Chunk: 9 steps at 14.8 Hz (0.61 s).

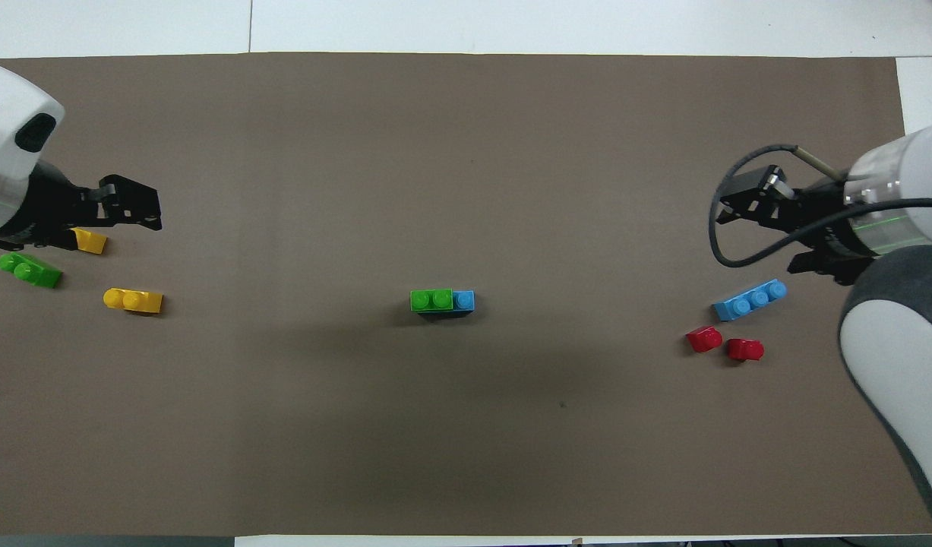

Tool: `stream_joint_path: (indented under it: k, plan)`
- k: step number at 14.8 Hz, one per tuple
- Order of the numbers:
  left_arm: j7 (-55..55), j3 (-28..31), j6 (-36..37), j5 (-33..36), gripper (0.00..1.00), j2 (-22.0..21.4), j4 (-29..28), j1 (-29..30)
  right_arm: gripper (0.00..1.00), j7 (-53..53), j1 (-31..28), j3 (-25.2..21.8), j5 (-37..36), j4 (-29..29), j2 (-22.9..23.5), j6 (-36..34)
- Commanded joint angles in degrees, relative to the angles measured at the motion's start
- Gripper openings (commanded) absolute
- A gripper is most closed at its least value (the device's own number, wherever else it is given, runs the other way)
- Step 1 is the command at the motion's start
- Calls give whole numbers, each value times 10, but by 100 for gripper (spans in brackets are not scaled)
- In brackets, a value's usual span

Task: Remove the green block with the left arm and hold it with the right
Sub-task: 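Move the left gripper toward the green-blue brick while the right gripper approaches it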

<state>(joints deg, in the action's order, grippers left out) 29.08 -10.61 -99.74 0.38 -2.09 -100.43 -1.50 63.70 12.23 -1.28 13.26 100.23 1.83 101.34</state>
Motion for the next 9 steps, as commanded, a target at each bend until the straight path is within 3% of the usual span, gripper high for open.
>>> stream_joint_path:
  k: [1,5,9]
  plan:
    - [99,6,-41,-27,100,-37,-58,-17,96,96,23,-2,55,12,33,41]
    - [350,6,-103,-37,100,-40,-84,-66,96,186,59,-2,131,46,50,121]
    - [589,7,-160,-37,100,-36,-109,-122,95,258,88,-2,148,46,74,144]
